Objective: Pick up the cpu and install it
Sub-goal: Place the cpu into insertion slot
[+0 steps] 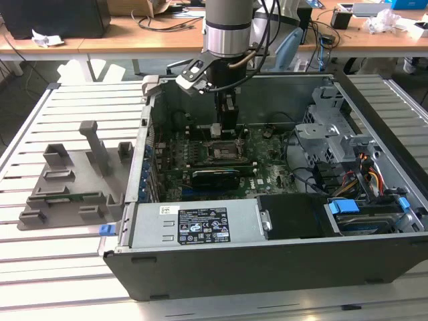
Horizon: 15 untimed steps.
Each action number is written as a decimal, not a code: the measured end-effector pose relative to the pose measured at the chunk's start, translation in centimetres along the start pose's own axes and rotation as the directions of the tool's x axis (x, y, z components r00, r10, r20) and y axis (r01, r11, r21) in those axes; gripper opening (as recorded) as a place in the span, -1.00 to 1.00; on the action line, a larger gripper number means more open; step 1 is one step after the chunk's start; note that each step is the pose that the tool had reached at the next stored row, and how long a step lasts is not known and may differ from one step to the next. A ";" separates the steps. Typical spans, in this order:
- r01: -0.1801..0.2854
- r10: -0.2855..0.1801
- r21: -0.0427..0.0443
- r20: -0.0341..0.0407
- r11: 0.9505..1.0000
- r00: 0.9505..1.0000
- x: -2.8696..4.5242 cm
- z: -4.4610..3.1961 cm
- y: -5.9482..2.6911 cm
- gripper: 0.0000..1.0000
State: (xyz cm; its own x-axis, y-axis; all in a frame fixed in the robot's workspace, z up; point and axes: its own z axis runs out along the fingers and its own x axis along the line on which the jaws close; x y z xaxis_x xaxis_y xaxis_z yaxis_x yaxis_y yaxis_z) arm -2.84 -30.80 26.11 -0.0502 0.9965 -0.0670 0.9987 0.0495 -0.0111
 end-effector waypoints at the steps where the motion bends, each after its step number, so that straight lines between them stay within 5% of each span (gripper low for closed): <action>1: 0.000 0.000 0.000 0.000 1.000 1.000 0.00 0.05 0.00 0.09; 15: 0.000 0.000 0.000 0.000 1.000 1.000 0.06 0.93 0.01 0.09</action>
State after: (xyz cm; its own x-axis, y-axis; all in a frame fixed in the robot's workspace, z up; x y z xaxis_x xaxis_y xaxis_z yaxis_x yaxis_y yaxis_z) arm -2.84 -30.80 25.18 -0.0502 0.9965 -0.0674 0.9987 0.0495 -0.0111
